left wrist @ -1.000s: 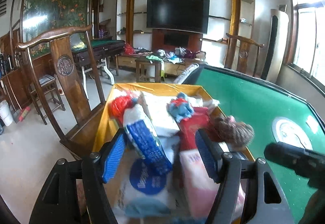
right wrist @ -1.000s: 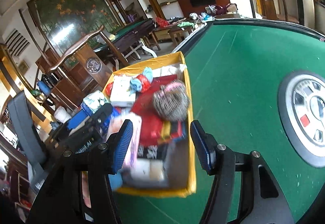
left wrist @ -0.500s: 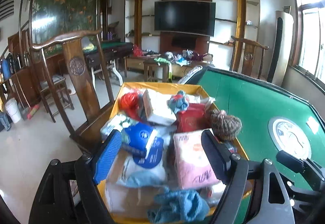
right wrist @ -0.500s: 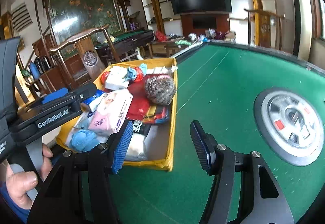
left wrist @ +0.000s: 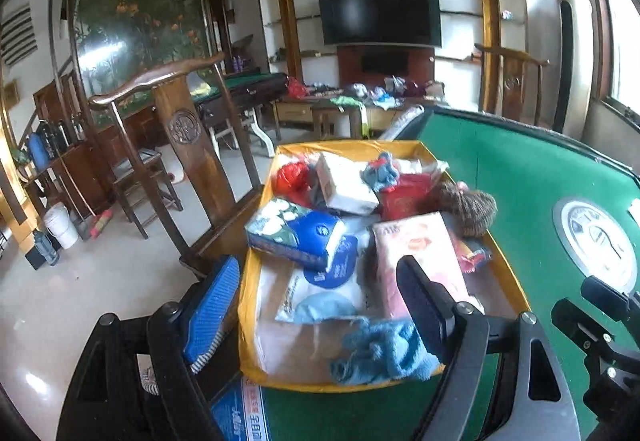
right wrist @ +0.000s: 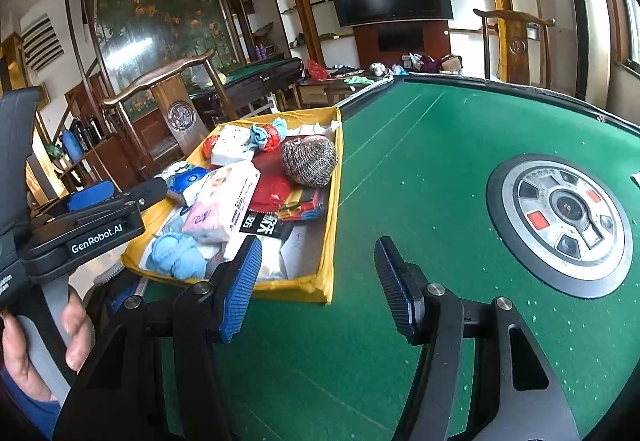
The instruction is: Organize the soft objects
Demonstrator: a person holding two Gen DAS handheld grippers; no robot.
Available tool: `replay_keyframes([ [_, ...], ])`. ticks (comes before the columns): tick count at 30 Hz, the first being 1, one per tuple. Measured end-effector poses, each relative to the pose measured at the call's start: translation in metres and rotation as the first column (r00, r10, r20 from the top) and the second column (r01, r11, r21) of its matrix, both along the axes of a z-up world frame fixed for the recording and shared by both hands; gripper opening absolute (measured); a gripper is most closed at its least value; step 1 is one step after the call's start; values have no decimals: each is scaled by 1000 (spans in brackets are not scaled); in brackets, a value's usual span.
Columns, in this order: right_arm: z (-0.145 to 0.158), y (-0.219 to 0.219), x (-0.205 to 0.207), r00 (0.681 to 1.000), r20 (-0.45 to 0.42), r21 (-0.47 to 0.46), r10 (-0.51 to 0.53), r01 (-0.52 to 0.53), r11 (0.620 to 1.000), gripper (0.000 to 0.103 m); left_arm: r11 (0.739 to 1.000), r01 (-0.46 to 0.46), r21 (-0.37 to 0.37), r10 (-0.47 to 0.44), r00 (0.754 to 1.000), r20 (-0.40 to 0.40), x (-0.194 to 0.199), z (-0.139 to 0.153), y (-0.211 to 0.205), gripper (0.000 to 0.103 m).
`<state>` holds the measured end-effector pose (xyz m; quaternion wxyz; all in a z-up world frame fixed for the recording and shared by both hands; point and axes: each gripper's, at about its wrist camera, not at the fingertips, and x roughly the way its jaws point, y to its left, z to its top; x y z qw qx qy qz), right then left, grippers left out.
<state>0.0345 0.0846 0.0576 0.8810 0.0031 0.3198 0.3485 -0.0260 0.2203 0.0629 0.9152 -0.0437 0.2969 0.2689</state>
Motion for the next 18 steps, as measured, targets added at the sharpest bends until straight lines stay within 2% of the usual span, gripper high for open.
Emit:
replay_keyframes([
  [7, -2, -4, -7, 1000, 1, -2, 6, -6, 1000, 60, 1000, 26, 6, -26, 999, -25, -3, -3, -9, 81],
  [12, -3, -5, -9, 1000, 0, -6, 10, -10, 1000, 60, 999, 28, -22, -28, 1000, -11, -4, -2, -5, 81],
  [18, -6, -3, -9, 1000, -2, -16, 15, -15, 1000, 60, 999, 6, 39, -5, 1000, -23, -3, -7, -10, 81],
])
